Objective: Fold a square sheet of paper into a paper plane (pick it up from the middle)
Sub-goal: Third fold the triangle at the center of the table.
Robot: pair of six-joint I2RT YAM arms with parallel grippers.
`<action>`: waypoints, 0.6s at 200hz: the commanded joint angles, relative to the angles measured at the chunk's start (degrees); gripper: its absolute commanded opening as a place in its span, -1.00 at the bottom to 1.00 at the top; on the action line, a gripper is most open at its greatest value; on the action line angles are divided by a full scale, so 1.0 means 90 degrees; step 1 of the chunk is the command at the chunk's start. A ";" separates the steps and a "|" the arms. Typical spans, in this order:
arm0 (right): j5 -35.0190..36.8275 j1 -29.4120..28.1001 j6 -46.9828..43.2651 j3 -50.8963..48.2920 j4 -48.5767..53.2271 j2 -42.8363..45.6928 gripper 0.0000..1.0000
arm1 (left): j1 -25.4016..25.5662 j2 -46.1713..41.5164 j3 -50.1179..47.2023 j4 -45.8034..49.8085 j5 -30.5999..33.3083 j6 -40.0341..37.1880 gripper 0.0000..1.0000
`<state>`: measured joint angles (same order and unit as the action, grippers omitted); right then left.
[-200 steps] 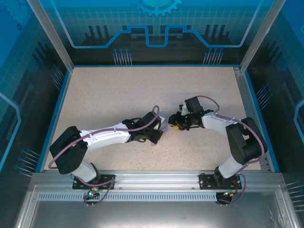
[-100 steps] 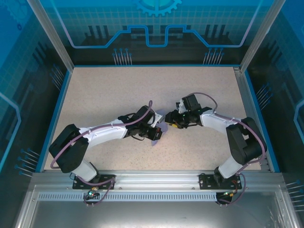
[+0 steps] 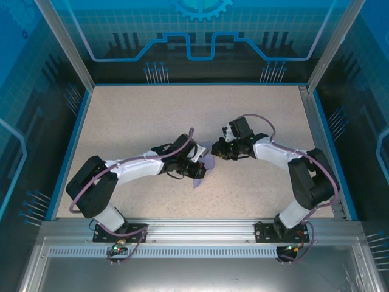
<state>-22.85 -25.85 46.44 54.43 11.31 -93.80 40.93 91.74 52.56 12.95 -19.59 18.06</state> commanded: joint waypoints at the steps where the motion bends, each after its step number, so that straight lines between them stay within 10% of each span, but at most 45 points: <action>1: -0.0538 -0.0087 0.0089 0.0134 -0.0334 -0.0360 -0.69 | -0.0137 0.0093 -0.0051 -0.0099 -0.0367 0.0053 -1.00; 120: -0.0310 -0.0104 -0.0583 0.0890 0.0284 -0.1610 -0.67 | -0.0528 0.0557 0.0097 0.0056 -0.0662 -0.0161 -0.93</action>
<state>-25.89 -25.91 44.21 60.77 10.37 -105.95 37.12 95.79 52.56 12.58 -23.49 17.89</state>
